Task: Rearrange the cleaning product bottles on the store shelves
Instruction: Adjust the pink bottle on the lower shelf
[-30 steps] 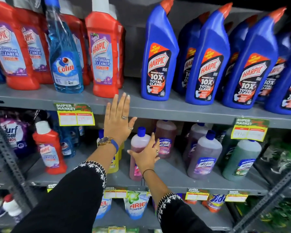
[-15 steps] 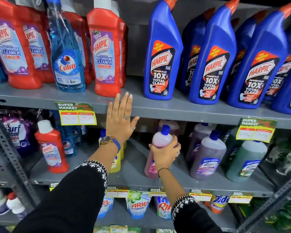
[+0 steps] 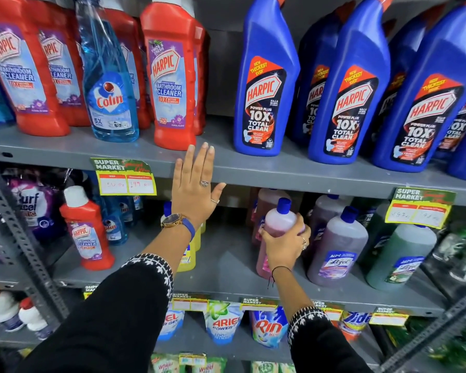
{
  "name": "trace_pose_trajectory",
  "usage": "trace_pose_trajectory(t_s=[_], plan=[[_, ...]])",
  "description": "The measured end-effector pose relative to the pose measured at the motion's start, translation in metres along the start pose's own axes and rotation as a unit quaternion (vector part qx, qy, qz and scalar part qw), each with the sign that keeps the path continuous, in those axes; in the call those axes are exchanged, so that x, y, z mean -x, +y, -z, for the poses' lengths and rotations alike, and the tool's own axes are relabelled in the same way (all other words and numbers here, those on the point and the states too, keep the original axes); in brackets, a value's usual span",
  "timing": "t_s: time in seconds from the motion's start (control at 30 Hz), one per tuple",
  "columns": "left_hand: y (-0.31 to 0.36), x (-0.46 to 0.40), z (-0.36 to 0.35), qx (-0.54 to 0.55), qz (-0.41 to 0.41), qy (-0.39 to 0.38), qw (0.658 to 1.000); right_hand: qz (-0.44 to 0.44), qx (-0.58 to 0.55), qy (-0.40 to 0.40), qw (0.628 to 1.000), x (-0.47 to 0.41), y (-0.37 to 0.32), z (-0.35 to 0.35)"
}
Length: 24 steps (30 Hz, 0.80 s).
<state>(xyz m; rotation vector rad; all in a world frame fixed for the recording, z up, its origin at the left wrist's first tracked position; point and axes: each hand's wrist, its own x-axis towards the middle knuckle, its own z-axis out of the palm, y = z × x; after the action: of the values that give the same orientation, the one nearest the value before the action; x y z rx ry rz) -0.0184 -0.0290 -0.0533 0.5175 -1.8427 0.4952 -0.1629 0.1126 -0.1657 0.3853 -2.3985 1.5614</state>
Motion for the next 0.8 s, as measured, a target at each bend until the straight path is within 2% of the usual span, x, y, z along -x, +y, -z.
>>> trace_pose_trajectory(t_s=[0.4, 0.57, 0.7, 0.8], plan=[[0.001, -0.001, 0.007, -0.004, 0.014, -0.046, 0.999, 0.011, 0.036, -0.054, 0.998, 0.004, 0.011, 0.013], [0.003, -0.005, 0.02, 0.0, 0.023, -0.096, 0.995, 0.108, 0.092, -0.029, 0.989, 0.043, 0.01, 0.028], [-0.001, -0.003, 0.037, 0.068, 0.038, -0.121, 0.99, 0.171, 0.12, -0.093, 0.973, 0.097, 0.003, 0.014], [-0.026, 0.002, 0.054, 0.086, 0.011, -0.112, 0.99, 0.182, 0.131, -0.152, 0.962, 0.137, -0.015, -0.01]])
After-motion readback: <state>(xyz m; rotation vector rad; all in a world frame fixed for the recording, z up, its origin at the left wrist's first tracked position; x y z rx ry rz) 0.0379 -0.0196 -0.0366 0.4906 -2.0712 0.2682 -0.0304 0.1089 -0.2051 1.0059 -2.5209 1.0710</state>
